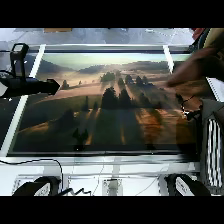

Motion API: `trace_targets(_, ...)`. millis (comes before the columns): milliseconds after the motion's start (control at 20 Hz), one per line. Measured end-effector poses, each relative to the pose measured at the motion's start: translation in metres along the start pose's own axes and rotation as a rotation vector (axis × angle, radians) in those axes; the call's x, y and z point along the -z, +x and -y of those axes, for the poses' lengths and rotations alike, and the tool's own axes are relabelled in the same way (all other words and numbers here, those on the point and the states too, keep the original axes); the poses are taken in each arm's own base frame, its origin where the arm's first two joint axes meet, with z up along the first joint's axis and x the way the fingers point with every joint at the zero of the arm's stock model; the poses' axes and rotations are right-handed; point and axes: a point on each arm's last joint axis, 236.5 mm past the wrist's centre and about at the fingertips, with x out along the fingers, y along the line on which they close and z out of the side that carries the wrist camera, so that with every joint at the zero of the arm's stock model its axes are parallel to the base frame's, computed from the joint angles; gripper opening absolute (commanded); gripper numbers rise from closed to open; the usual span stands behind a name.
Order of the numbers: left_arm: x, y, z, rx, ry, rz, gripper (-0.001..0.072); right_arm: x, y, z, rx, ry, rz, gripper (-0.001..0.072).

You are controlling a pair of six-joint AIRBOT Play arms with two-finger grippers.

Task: Fold the clothes and pants, and hang the long-sleeved shirts on hangers.

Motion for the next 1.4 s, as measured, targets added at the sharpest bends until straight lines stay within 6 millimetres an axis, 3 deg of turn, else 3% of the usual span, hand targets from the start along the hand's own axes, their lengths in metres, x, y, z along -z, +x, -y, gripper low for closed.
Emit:
trace_targets(100, -0.001, -0.003, -0.001, -0.005, 0.000, 0.005, 0.0698, -0.030, -0.058, 0.050, 0.205, -0.007, 0.108, 0.0013)
trace_targets(200, -0.001, -0.004, -0.002, -0.008, 0.000, 0.007, 0.0698, -0.040, -0.114, 0.098, 0.422, 0.000, 0.161, 0.0013)
trace_targets(300, -0.001, -0.004, -0.002, -0.009, 0.000, 0.008, 0.0698, -0.028, -0.164, 0.144, 0.634, 0.045, 0.141, 0.0013)
trace_targets(350, -0.001, -0.005, -0.003, -0.009, 0.000, 0.009, 0.0698, -0.013, -0.189, 0.167, 0.744, 0.097, 0.104, 0.0013)
trace_targets(450, -0.002, -0.005, -0.003, -0.009, 0.000, 0.009, 0.0698, 0.013, -0.233, 0.197, 0.913, 0.254, 0.085, 0.0018)
trace_targets(500, -0.002, -0.005, -0.003, -0.009, 0.000, 0.009, 0.0698, 0.027, -0.252, 0.208, 0.987, 0.349, 0.085, 0.0123)
trace_targets(600, -0.001, -0.005, -0.003, -0.009, 0.000, 0.009, 0.0698, 0.042, -0.278, 0.219, 1.079, 0.501, 0.127, 0.0645)
trace_targets(650, -0.001, -0.005, -0.003, -0.009, 0.000, 0.009, 0.0698, 0.050, -0.285, 0.222, 1.108, 0.565, 0.135, 0.0696)
trace_targets(800, -0.001, -0.005, -0.003, -0.009, 0.000, 0.009, 0.0698, 0.059, -0.295, 0.224, 1.139, 0.669, 0.168, 0.0657)
trace_targets(950, -0.001, -0.005, -0.003, -0.009, 0.000, 0.009, 0.0698, 0.060, -0.285, 0.219, 1.089, 0.723, 0.178, 0.0148)
trace_targets(1000, -0.001, -0.005, -0.003, -0.010, 0.000, 0.009, 0.0698, 0.059, -0.278, 0.215, 1.052, 0.725, 0.174, 0.0014)
trace_targets(1250, -0.001, -0.005, -0.003, -0.010, 0.000, 0.009, 0.0698, 0.036, -0.207, 0.165, 0.729, 0.460, 0.048, 0.0013)
trace_targets(1400, -0.001, -0.005, -0.003, -0.010, 0.000, 0.009, 0.0698, 0.041, -0.165, 0.123, 0.549, 0.204, -0.103, 0.0013)
